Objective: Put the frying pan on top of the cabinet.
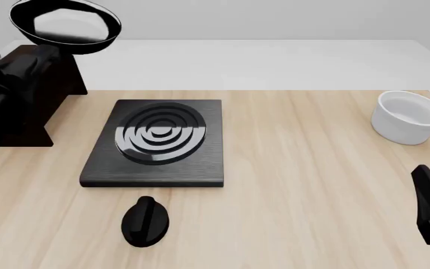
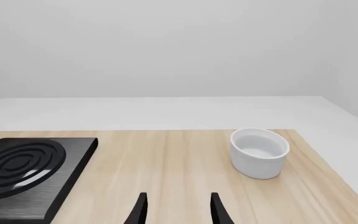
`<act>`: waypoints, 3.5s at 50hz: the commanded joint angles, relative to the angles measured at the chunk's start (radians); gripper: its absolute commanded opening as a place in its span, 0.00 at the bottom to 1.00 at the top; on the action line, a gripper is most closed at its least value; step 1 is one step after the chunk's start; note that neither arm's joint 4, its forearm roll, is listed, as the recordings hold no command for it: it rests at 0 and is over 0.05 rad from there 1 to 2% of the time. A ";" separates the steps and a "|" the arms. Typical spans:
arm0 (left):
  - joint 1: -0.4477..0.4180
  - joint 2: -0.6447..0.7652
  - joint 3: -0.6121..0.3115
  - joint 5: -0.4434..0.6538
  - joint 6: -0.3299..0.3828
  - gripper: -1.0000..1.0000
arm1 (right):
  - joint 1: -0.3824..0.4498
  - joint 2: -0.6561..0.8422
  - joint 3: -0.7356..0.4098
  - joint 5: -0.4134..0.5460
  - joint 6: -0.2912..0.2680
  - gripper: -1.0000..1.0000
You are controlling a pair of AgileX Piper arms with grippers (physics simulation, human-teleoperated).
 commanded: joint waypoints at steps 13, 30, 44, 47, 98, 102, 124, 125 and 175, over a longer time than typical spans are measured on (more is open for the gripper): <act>0.066 -0.001 -0.017 -0.054 -0.054 0.00 | 0.003 0.020 -0.001 -0.016 -0.005 1.00; 0.146 0.034 -0.036 -0.066 -0.081 0.00 | 0.004 0.029 0.000 -0.025 -0.006 1.00; 0.198 0.094 -0.050 -0.112 -0.124 0.00 | 0.003 0.029 0.002 -0.028 -0.006 1.00; 0.217 0.112 -0.056 -0.119 -0.125 0.00 | 0.002 0.026 0.003 -0.025 -0.006 1.00; 0.315 0.267 -0.156 -0.134 -0.150 0.00 | 0.003 0.038 0.004 -0.035 -0.004 1.00; 0.314 0.277 -0.164 -0.131 -0.148 0.00 | 0.003 0.043 0.004 -0.040 -0.004 1.00; 0.297 0.354 -0.176 -0.160 -0.153 0.00 | 0.002 0.059 0.003 -0.052 -0.003 1.00; 0.297 0.354 -0.176 -0.160 -0.153 0.00 | 0.002 0.059 0.003 -0.053 -0.003 1.00; 0.314 0.484 -0.174 -0.227 -0.158 0.00 | 0.002 0.053 0.004 -0.045 -0.003 1.00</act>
